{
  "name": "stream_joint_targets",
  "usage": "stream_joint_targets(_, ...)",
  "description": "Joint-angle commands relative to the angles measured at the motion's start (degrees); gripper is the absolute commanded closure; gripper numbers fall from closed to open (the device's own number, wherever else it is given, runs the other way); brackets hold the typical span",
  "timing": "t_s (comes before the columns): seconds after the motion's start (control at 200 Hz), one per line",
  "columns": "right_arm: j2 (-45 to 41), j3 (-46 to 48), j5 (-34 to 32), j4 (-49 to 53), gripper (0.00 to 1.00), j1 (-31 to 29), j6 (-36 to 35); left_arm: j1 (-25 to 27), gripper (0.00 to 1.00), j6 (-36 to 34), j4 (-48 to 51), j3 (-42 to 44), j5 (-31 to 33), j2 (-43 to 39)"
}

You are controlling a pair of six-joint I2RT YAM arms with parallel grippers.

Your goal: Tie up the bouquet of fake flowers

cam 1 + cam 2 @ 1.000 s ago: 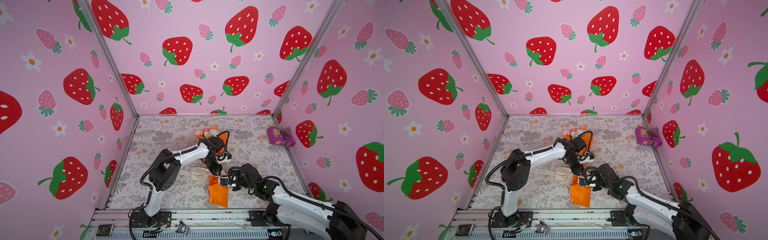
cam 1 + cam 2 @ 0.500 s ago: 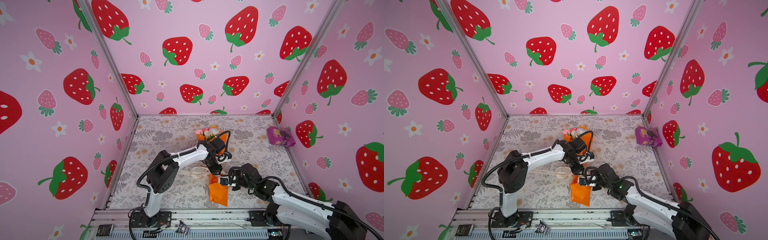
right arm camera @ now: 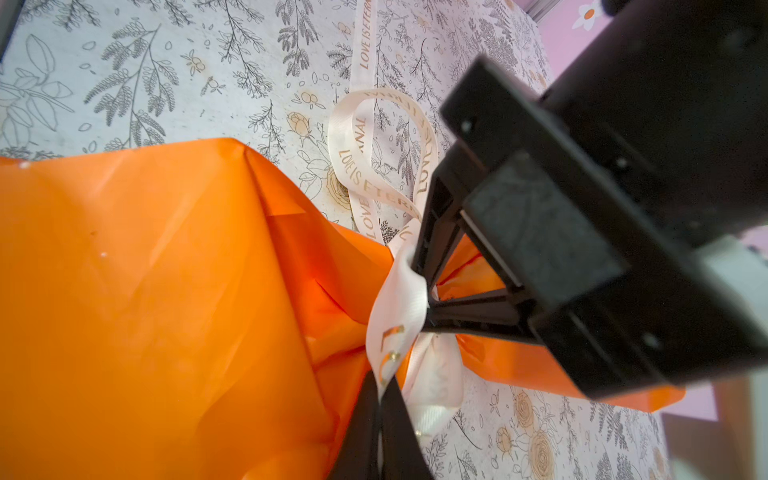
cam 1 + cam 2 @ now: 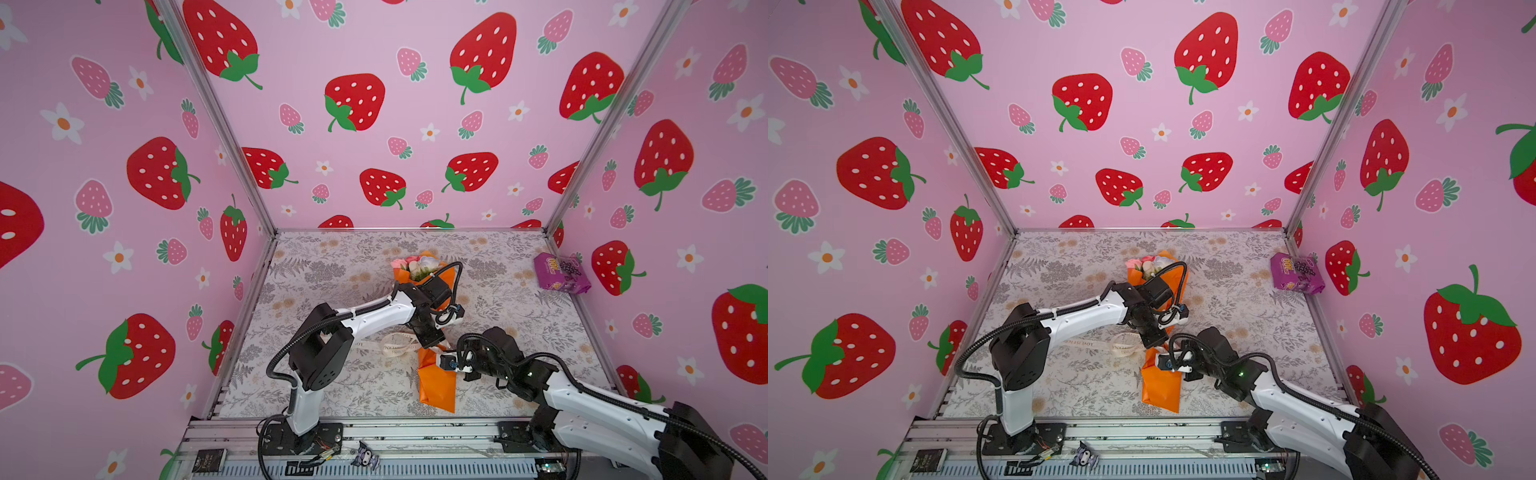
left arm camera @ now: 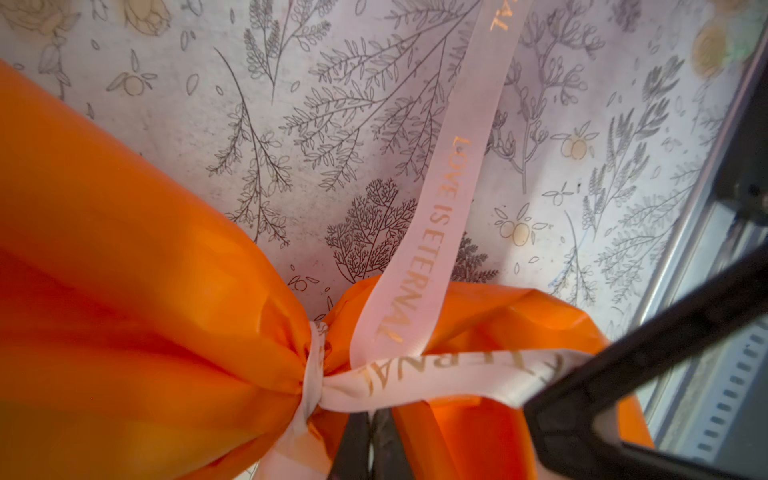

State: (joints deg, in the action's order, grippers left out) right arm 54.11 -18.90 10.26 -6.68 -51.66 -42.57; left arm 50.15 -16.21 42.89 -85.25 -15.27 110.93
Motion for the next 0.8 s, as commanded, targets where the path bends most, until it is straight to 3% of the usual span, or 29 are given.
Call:
stream_joint_targets(0.0,0.2,0.7,-0.1,-0.4,0.93,-0.5,0.6,-0.1,0.99,-0.4,0.4,0.7,-2.1,-2.6)
stream_joint_targets(0.155,0.6,0.5,-0.7,-0.2,0.94,-0.5,0.9,-2.1,1.00,2.8,-1.8,2.5,-5.0,-5.0)
stream_joint_targets(0.47,2.2,-0.4,-2.6,-1.0,0.93,-0.5,2.6,-7.5,1.00,9.6,-4.8,3.1,-17.6,-6.4)
stream_joint_targets(0.63,2.6,-1.1,-2.7,-2.5,0.90,-0.4,7.6,-9.7,1.00,14.6,-5.8,2.3,-23.5,-5.1)
stream_joint_targets(0.795,0.3,-2.0,-4.4,-4.4,0.81,-0.4,18.7,-10.7,1.00,18.8,-5.2,0.8,-25.3,-2.9)
